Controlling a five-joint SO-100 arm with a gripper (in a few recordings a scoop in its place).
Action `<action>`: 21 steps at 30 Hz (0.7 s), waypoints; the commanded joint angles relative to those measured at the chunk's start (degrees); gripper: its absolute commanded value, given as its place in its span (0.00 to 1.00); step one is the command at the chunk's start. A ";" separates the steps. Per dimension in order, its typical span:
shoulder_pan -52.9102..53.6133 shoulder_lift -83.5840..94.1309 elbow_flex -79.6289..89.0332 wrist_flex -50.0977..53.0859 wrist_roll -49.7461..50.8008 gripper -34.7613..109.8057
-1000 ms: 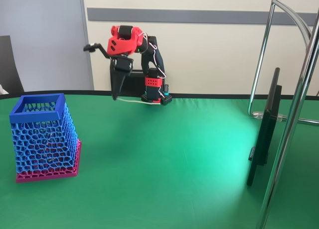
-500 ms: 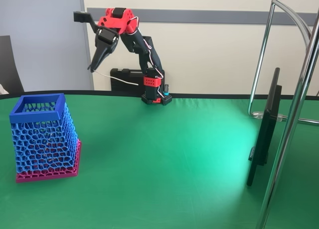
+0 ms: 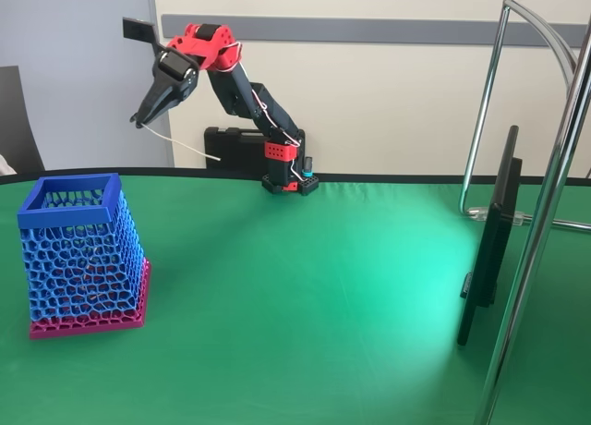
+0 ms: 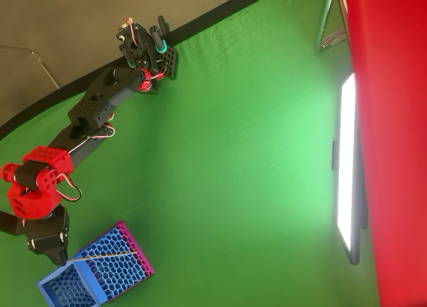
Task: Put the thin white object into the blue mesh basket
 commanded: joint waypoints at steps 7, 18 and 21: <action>2.55 -2.46 1.41 -11.78 -0.79 0.24; 3.87 -3.34 19.25 -39.99 -0.62 0.24; 4.31 -3.34 24.70 -46.49 -1.41 0.24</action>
